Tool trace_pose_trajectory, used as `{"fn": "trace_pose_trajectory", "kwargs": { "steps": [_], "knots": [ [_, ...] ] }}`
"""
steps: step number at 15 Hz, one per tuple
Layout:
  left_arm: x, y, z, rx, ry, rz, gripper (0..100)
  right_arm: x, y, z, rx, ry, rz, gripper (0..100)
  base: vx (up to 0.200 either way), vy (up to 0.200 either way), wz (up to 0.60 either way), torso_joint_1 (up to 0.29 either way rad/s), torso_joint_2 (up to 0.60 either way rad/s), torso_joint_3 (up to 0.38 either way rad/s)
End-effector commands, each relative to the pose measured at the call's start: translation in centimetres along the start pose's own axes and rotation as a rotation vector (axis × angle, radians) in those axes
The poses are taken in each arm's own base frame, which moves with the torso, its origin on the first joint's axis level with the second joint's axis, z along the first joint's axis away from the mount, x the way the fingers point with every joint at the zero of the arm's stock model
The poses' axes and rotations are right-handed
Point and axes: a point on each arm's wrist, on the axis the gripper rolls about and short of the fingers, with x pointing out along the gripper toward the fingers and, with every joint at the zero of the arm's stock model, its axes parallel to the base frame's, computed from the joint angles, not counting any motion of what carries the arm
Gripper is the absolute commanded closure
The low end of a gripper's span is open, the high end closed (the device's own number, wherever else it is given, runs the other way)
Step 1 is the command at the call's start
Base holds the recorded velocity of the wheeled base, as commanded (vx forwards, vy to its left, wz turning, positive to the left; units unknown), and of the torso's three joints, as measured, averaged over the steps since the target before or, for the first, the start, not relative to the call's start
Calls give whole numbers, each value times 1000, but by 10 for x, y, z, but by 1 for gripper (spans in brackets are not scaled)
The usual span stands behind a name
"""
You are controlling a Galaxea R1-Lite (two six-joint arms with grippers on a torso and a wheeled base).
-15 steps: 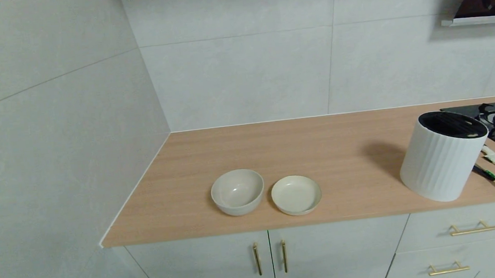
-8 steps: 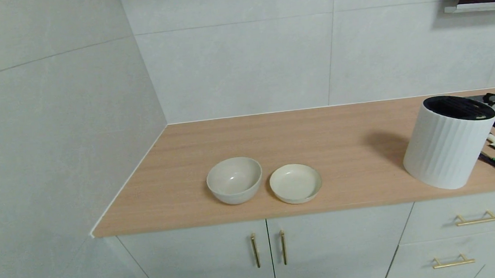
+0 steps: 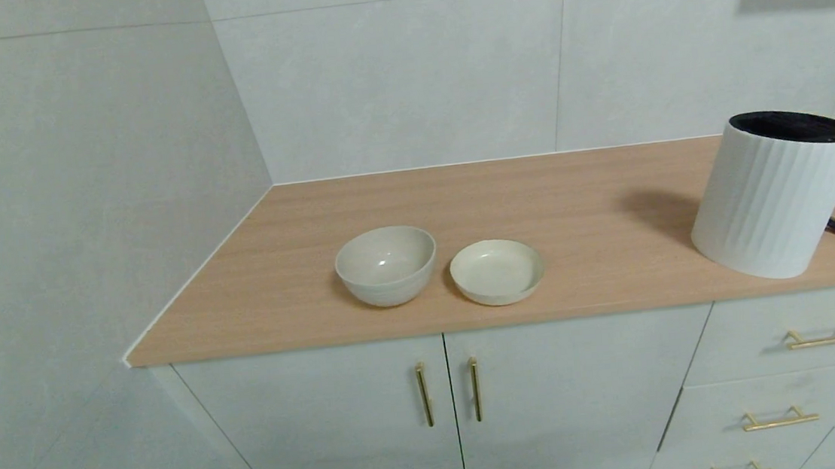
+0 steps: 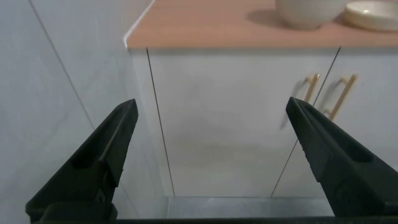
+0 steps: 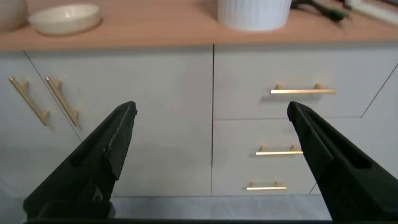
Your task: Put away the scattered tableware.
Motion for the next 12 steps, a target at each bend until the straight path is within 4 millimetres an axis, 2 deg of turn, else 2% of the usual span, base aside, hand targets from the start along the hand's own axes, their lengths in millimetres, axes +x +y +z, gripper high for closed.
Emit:
{"fn": "trace_pose_trajectory", "kwargs": {
  "steps": [1,12],
  "knots": [
    [0,0,0,-1,0,0,0,0,0,0,0,0,0,0,0,0,0,-217,520,290],
    [0,0,0,-1,-2,0,0,0,0,0,0,0,0,0,0,0,0,-192,487,293]
  ]
}}
